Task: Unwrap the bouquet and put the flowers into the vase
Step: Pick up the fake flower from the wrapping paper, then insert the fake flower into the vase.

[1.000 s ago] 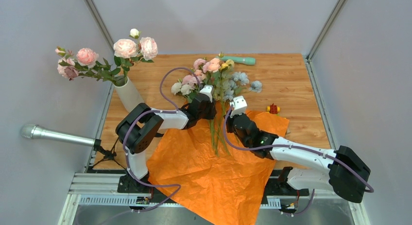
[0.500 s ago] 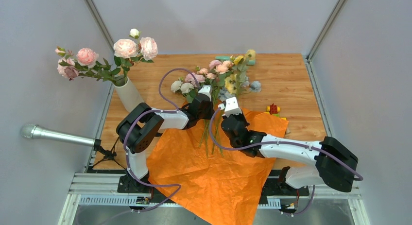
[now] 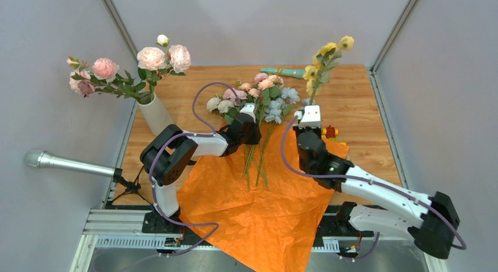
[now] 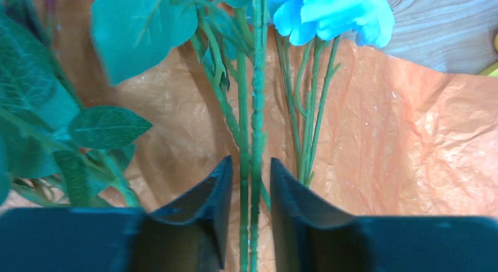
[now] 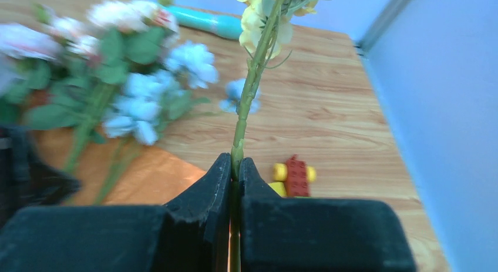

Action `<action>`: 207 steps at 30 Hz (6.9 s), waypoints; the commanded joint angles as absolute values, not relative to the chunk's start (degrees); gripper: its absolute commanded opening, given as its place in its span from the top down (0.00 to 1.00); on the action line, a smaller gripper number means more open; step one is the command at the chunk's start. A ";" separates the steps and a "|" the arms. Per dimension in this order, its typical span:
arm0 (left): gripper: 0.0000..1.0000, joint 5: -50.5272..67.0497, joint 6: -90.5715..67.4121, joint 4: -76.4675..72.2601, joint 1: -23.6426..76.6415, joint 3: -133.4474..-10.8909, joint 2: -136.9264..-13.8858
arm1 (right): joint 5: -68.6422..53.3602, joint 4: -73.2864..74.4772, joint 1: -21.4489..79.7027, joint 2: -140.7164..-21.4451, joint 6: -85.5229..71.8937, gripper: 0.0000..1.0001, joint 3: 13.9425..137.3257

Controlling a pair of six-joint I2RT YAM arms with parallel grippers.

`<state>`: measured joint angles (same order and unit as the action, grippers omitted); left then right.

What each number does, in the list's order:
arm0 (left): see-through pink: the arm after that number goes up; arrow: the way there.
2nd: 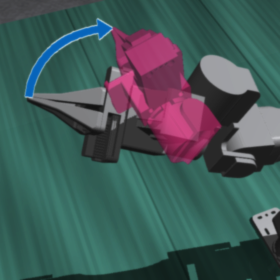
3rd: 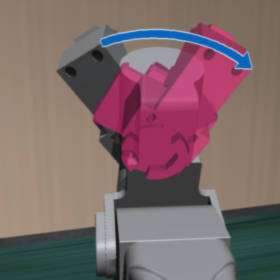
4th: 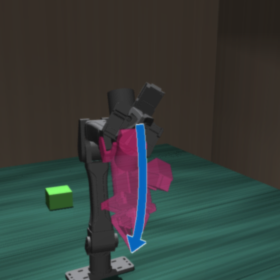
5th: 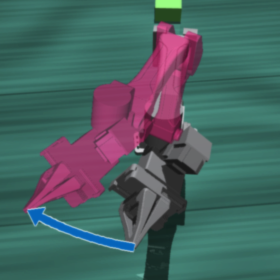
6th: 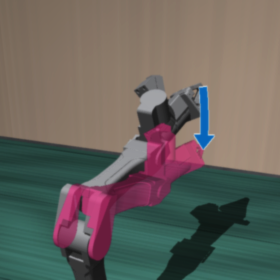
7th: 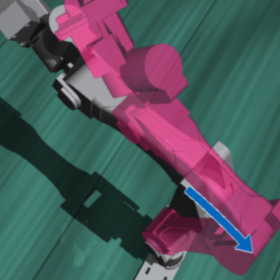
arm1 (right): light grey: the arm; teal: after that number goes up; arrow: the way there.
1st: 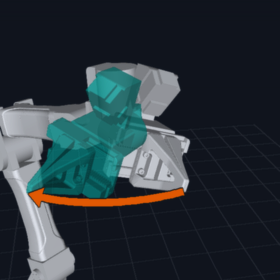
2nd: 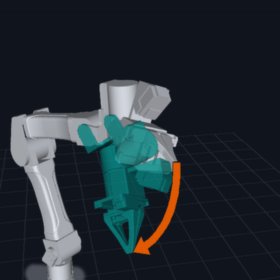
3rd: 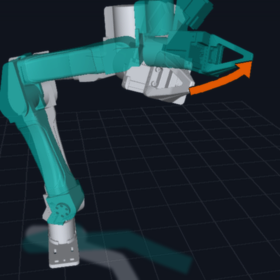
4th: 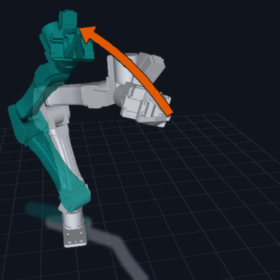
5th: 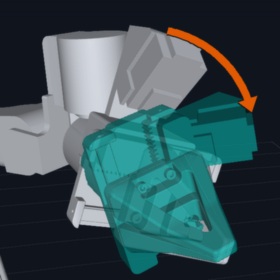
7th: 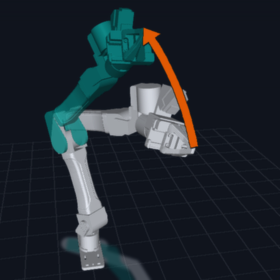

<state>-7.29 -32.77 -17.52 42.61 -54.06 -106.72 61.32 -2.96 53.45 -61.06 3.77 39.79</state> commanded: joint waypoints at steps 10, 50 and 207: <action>0.13 -1.06 -26.84 -9.11 42.96 -56.15 -83.30 | 28.94 0.52 53.63 -25.47 -10.34 1.00 30.45; 0.50 9.27 -49.69 -21.83 48.32 -49.61 -64.89 | 3.58 -13.18 56.43 -23.87 -17.14 1.00 24.18; 0.15 14.76 -3.47 23.68 -5.03 -82.61 -60.79 | 14.50 -3.43 56.43 -18.34 -24.21 0.02 10.98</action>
<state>11.11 -0.95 19.33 -4.56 -77.82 -62.74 15.31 -0.93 56.14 -18.04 -22.70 11.07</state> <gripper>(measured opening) 0.851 0.982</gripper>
